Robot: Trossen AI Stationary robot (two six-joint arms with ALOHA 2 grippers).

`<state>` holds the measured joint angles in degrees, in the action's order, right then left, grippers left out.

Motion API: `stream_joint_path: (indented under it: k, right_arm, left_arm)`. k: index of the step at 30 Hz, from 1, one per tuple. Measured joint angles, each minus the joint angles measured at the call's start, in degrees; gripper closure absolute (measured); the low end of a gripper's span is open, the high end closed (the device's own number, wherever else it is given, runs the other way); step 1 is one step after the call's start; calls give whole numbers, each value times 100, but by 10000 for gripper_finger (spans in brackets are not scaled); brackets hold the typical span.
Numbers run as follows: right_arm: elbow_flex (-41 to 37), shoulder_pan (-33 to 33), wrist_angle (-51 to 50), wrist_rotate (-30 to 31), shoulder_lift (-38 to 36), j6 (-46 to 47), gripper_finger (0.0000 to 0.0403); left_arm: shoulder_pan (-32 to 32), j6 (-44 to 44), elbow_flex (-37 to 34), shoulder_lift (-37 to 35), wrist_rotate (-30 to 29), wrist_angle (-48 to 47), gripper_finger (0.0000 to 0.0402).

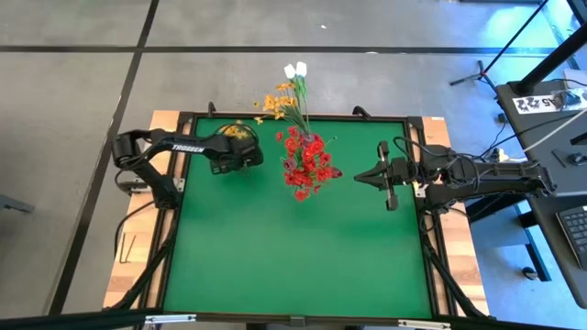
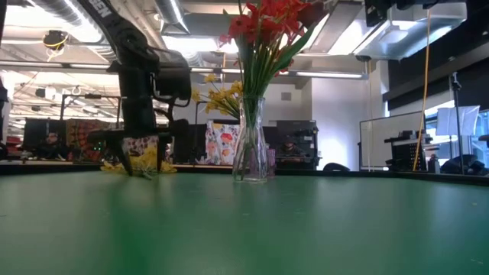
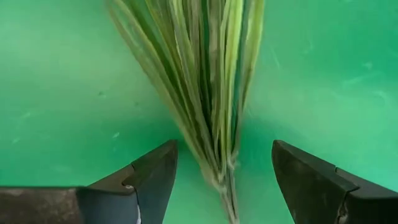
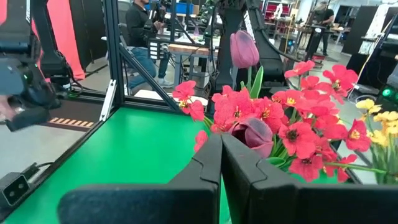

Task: Sort flowers into vase by color
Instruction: Put the yellow flower into the purple vase

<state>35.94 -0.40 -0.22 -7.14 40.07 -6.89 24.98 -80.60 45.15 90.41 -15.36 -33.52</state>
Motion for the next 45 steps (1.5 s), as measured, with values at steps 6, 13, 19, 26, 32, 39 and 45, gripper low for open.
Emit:
stream_joint_path:
  k: [6, 13, 19, 26, 32, 39, 45]
  right_arm:
    - [0, 0, -8, -2, 0, 109, 393]
    - [0, 0, 0, 0, 0, 131, 393]
    - [0, 2, 12, 208, 0, 131, 393]
    - [0, 2, -31, 406, -64, 198, 393]
    - [402, 2, -831, 1294, -630, 203, 393]
    - [635, 2, -621, 1362, -1001, 206, 393]
    - [640, 0, 392, 586, -896, 140, 393]
  left_arm:
    - [196, 290, 21, 242, 57, 70, 162]
    - [391, 543, 20, 254, 67, -346, 265]
    - [324, 1137, 269, 247, -394, -470, 386]
    - [91, 1322, 804, -329, -990, -1675, 395]
    - [-383, 774, 1367, -1169, -1630, -3257, 395]
    - [-1120, 584, 1890, -2136, -2518, -3750, 395]
    - [-1901, 2420, 2257, -2610, -3083, -1817, 395]
